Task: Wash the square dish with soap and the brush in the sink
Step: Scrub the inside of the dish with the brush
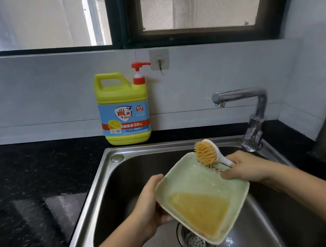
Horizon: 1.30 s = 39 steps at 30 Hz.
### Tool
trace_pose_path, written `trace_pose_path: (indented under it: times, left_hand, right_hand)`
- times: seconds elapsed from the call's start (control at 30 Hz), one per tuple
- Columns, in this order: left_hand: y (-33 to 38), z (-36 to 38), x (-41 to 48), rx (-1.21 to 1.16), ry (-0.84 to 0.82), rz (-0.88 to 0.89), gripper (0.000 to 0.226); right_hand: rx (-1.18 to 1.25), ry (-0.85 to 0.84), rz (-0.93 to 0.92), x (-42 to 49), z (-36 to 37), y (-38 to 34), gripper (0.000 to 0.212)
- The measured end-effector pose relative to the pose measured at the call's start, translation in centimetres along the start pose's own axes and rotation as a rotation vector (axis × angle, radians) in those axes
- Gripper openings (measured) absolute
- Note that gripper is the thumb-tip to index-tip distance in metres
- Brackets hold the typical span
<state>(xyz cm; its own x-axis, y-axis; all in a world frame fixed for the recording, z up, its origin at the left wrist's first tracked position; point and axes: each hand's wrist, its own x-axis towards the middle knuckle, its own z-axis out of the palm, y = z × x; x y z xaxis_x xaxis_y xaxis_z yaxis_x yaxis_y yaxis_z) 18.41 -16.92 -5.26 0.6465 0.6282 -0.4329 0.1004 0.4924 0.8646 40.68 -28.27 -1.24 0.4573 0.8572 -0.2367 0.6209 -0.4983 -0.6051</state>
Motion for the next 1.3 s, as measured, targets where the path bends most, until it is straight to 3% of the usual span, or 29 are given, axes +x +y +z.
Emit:
trace_pose_path:
  times: [0.07,0.2,0.4,0.47,0.53,0.67,0.73,0.87,0.97,1.03,1.17,1.3]
  left_hand:
    - [-0.2,0.0,-0.1,0.057,-0.027,-0.049,0.032]
    - [-0.3,0.2,-0.4,0.176,-0.097,-0.109,0.027]
    - [-0.1,0.5,-0.5,0.236,-0.001,-0.001,0.015]
    - [0.0,0.7,-0.6,0.227,0.023,0.031,0.015]
    - [0.0,0.8,-0.6,0.198,0.050,0.045,0.016]
    - [0.2,0.7,-0.5,0.132,0.063,0.076,0.020]
    - [0.0,0.6,-0.4,0.096,0.054,0.086,0.026]
    - [0.0,0.7,-0.2,0.067,0.064,0.107,0.031]
    - [-0.1,0.8,-0.3,0.071,0.064,0.102,0.032]
    - [-0.1,0.9,-0.3,0.050,0.059,0.083,0.030]
    - [0.0,0.8,-0.3,0.046,0.094,0.087,0.030]
    - [-0.1,1.0,-0.7,0.044,0.119,0.084,0.030]
  right_hand:
    - [-0.082,-0.042,-0.019,0.1,-0.4,-0.3,0.024]
    - [-0.221,-0.097,-0.089,0.6,-1.0,-1.3,0.009]
    - [-0.427,0.008,-0.143,1.6,-0.7,-2.5,0.009]
    - [-0.473,0.053,-0.122,1.1,-0.8,-3.4,0.047]
    - [-0.528,0.076,-0.129,0.5,-0.8,-4.4,0.066]
    - [-0.779,0.043,-0.233,-1.2,0.1,-6.4,0.050]
    - [-0.910,0.131,-0.289,-1.6,1.4,-6.8,0.046]
    - [-1.075,0.576,-0.442,-0.7,5.3,-6.6,0.057]
    - [-1.169,0.576,-0.418,0.7,7.4,-7.1,0.047]
    - [-1.243,0.643,-0.433,0.8,8.0,-8.1,0.030]
    - [-1.201,0.750,-0.492,1.9,7.7,-9.8,0.052]
    - [-1.287,0.759,-0.543,2.4,6.6,-9.9,0.038]
